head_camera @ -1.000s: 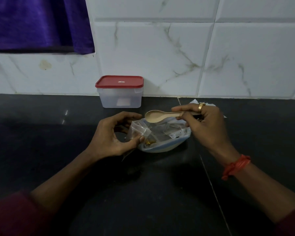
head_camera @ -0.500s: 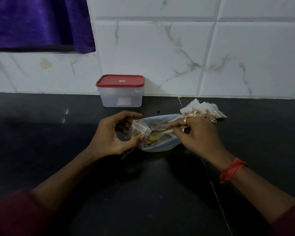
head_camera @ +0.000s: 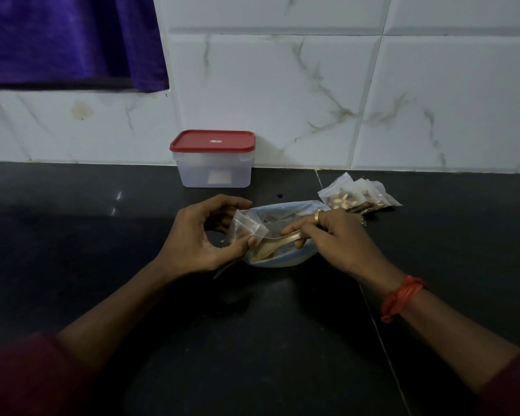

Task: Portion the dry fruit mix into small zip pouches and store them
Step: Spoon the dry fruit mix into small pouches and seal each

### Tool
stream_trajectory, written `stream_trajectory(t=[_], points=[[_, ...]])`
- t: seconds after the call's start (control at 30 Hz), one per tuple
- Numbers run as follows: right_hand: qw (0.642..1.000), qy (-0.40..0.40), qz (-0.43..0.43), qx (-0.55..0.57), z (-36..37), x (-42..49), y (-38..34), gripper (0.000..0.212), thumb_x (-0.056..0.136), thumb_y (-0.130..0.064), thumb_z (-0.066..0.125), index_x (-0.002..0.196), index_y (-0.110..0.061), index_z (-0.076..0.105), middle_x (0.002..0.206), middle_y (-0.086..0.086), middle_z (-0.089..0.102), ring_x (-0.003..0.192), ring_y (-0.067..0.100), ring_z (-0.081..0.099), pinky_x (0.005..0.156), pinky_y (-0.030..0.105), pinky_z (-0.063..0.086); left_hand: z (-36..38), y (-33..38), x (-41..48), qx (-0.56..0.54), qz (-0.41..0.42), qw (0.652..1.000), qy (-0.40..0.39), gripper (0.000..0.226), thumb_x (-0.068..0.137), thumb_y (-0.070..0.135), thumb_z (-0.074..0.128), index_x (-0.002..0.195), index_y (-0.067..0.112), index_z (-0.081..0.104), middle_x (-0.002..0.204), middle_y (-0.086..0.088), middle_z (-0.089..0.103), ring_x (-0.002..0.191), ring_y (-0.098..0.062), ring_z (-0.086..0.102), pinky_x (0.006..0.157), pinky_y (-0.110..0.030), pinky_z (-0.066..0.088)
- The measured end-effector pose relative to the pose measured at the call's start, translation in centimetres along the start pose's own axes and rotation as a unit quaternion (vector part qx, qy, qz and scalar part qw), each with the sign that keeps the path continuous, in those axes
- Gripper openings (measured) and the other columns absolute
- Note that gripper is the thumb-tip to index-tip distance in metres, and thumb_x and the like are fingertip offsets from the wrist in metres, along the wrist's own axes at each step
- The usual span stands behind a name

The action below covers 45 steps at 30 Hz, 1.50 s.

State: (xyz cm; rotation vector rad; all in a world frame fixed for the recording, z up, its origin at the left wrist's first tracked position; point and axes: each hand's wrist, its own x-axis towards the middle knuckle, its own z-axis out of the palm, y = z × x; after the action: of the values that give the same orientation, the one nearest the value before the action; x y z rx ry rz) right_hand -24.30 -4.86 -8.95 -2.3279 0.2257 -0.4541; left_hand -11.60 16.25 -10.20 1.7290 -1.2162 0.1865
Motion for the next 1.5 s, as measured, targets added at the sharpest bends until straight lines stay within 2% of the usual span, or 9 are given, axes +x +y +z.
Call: stream_trajectory(t=[0.3,0.6,0.7,0.8,0.93,1.07,1.27,1.4,1.5], points=[[0.999,-0.034,0.005,0.028,0.2,0.1,-0.5,0.030,0.096,-0.023,0.054,0.086,-0.041,0.077,0.072,-0.011,0.074,0.087,0.001,0.068,0.095,0.032,0.051,-0.1,0.0,0.0,-0.001,-0.002,1.000,0.004,0.052,0.076,0.020,0.085,0.124,0.013,0.065,0.113,0.005,0.071,0.103,-0.010,0.070,0.083,-0.021,0.058],[0.996,0.040,0.033,0.077,-1.2,-0.1,-0.1,0.028,0.098,-0.019,0.055,0.091,-0.027,0.080,0.071,-0.008,0.071,0.052,-0.007,0.057,0.048,0.008,0.037,-0.3,0.0,0.0,-0.011,0.000,1.000,-0.007,0.054,0.077,0.028,0.084,0.125,0.014,0.065,0.117,0.006,0.071,0.106,-0.012,0.069,0.085,-0.027,0.059],[0.998,0.047,0.020,0.036,-1.5,-0.1,0.3,0.023,0.097,-0.024,0.058,0.094,-0.034,0.079,0.074,-0.012,0.073,0.063,-0.008,0.062,0.056,0.012,0.041,-0.3,0.0,0.0,-0.015,0.001,1.000,-0.012,0.055,0.076,0.032,0.083,0.125,0.014,0.064,0.117,0.006,0.071,0.106,-0.012,0.069,0.085,-0.027,0.060],[0.999,0.049,0.020,0.006,-1.4,0.0,0.6,0.023,0.094,-0.027,0.059,0.093,-0.039,0.078,0.075,-0.015,0.074,0.075,0.011,0.068,0.067,0.036,0.056,-0.3,0.0,0.0,-0.018,-0.001,1.000,-0.014,0.056,0.076,0.033,0.083,0.126,0.014,0.064,0.117,0.006,0.070,0.107,-0.011,0.069,0.085,-0.027,0.059],[0.999,0.044,0.005,-0.014,-1.5,-0.1,0.6,0.025,0.092,-0.026,0.059,0.088,-0.044,0.076,0.071,-0.021,0.071,0.065,0.019,0.065,0.059,0.035,0.053,-0.2,0.1,0.0,-0.019,0.001,1.000,-0.013,0.058,0.075,0.041,0.080,0.125,0.015,0.064,0.116,0.007,0.071,0.106,-0.012,0.069,0.085,-0.025,0.059],[0.999,0.037,-0.002,-0.030,-1.6,-0.2,0.3,0.026,0.090,-0.027,0.059,0.085,-0.047,0.075,0.072,-0.024,0.071,0.076,0.025,0.070,0.072,0.047,0.059,-0.3,0.2,0.0,-0.020,0.001,1.000,-0.013,0.059,0.075,0.043,0.078,0.125,0.015,0.064,0.116,0.007,0.071,0.106,-0.011,0.069,0.084,-0.024,0.059],[0.997,0.075,0.001,0.013,-2.0,-0.1,0.0,0.022,0.091,-0.027,0.059,0.088,-0.038,0.079,0.082,-0.014,0.075,0.080,0.002,0.070,0.082,0.041,0.058,-0.2,0.1,0.0,-0.017,0.005,1.000,-0.010,0.056,0.076,0.036,0.082,0.125,0.014,0.065,0.115,0.006,0.071,0.104,-0.011,0.070,0.083,-0.025,0.059],[0.998,0.049,-0.019,-0.025,-1.9,-0.4,-0.3,0.024,0.078,-0.050,0.049,0.086,-0.057,0.071,0.080,-0.011,0.075,0.076,0.021,0.072,0.072,0.050,0.060,-0.2,0.2,0.0,-0.022,0.005,1.000,-0.014,0.058,0.076,0.041,0.079,0.125,0.014,0.064,0.116,0.007,0.071,0.105,-0.009,0.069,0.083,-0.021,0.058],[0.999,0.033,-0.019,-0.036,-1.9,-0.4,-0.2,0.024,0.085,-0.035,0.059,0.083,-0.055,0.072,0.081,-0.019,0.073,0.076,0.024,0.070,0.071,0.051,0.059,-0.2,0.1,0.0,-0.019,0.005,1.000,-0.016,0.057,0.076,0.038,0.080,0.126,0.014,0.064,0.117,0.008,0.070,0.105,-0.009,0.069,0.083,-0.022,0.058]])
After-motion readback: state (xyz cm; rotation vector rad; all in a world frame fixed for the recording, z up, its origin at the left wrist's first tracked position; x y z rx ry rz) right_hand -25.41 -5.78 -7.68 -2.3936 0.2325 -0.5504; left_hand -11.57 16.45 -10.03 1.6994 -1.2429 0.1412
